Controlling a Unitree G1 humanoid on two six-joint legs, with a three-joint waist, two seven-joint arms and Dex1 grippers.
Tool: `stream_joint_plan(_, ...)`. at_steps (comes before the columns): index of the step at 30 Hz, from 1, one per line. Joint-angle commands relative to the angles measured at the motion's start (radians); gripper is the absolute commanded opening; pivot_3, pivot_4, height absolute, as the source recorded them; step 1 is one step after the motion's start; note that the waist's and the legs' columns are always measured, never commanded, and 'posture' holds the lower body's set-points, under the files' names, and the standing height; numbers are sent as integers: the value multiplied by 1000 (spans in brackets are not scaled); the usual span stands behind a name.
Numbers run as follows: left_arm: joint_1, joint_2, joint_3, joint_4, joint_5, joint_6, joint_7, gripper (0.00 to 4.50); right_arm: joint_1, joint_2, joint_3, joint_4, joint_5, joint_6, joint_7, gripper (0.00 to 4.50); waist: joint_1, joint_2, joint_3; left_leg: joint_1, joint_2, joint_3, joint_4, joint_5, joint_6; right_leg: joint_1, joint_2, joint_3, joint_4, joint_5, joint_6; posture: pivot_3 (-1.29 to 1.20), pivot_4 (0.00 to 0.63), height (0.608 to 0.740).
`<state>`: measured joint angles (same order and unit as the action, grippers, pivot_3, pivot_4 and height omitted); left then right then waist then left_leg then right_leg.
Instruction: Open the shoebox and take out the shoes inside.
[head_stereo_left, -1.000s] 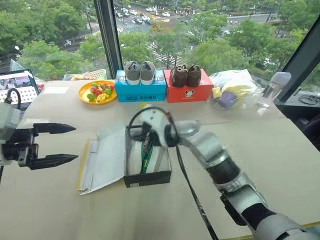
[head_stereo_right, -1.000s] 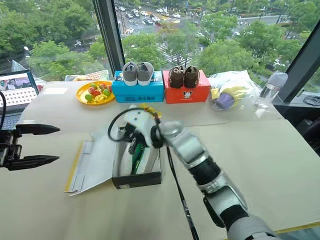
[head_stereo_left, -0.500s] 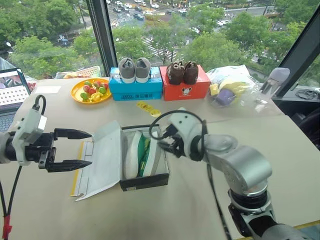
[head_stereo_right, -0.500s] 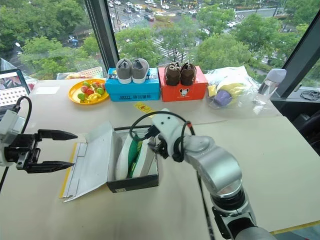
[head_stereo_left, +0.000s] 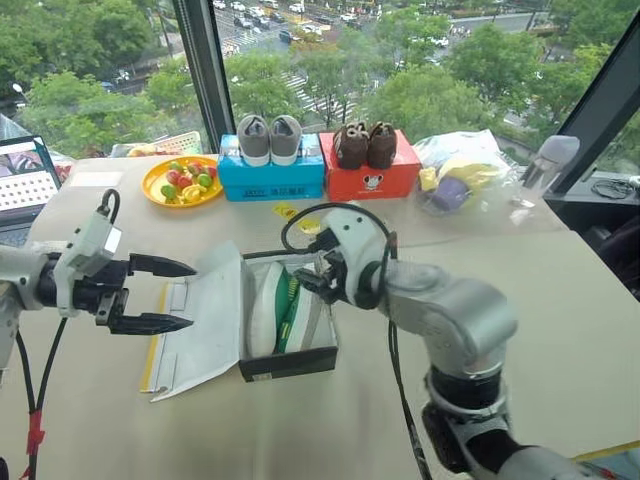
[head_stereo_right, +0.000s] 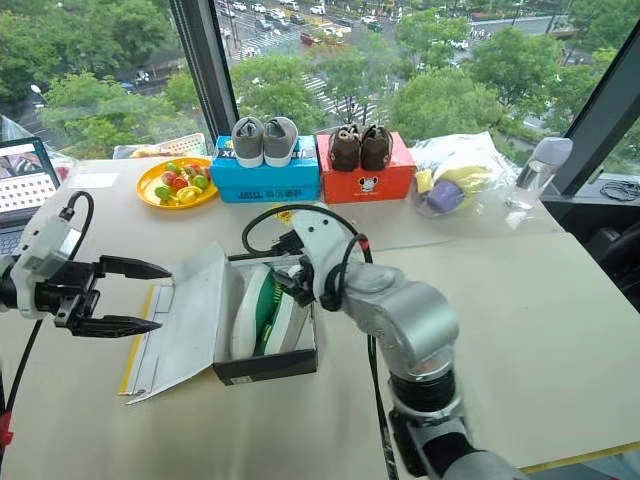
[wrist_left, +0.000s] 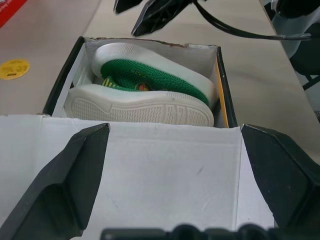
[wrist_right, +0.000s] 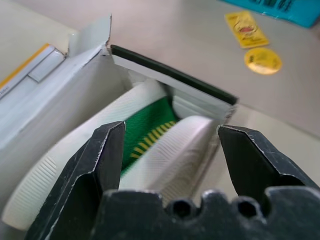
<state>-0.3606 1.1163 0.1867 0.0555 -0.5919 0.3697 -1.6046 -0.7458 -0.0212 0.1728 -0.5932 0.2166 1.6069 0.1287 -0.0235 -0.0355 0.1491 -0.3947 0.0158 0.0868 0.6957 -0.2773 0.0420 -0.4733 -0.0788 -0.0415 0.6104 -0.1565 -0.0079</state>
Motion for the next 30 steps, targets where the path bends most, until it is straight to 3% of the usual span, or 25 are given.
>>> stream_joint_plan(1,-65,36,-53,33,-23,-34,-10,4500,-6,8,7,-27,1,7,-72,3521,3,0,0,0,0,0,0,0,0,0,0,0,0,0,0,0,150,731)
stream_joint_plan(11,-174,29,-192,118,-30,-95,-10,4500,-35,-101,78,-39,172,7,-60,3521,-5,-1,0,0,0,0,1,0,1,0,0,1,0,-1,2,0,150,731)
stream_joint_plan(15,-187,20,-213,128,-35,-101,-10,4500,-101,-308,113,-113,295,7,80,3521,-10,-1,1,0,0,0,1,0,1,0,1,1,0,-2,3,0,150,731)
stream_joint_plan(16,-190,16,-215,131,-35,-103,-10,4500,-133,-428,128,-132,311,-19,154,3521,-10,-1,2,0,0,0,1,-1,1,0,0,1,-1,-2,3,0,150,731)
stream_joint_plan(18,-191,5,-215,134,-38,-104,-10,4500,-166,-631,138,-126,318,-122,290,3521,-5,0,6,-1,0,-1,2,-1,2,0,0,0,-1,-4,7,0,150,731)
stream_joint_plan(20,-189,-7,-215,137,-36,-107,-10,4500,-162,-797,157,-78,272,-359,458,3521,2,-1,6,-2,-1,-1,3,-2,4,0,-1,0,-2,-6,9,0,150,731)
stream_joint_plan(23,-168,-28,-207,134,-28,-117,-10,4500,-131,-928,229,26,170,-784,753,3521,2,-1,6,-2,-1,0,3,-4,6,1,0,1,-3,-7,11,0,150,731)
stream_joint_plan(25,-160,-45,-201,131,-21,-116,-10,4500,-151,-922,297,135,82,-979,859,3521,-7,-1,6,-1,0,0,3,-4,6,1,2,2,-2,-7,11,0,150,731)
stream_joint_plan(30,-145,-64,-173,110,-18,-98,-10,4500,-271,-777,434,444,-149,-1387,989,3521,-21,-2,8,0,0,2,6,-4,6,1,1,4,1,-6,11,0,150,731)
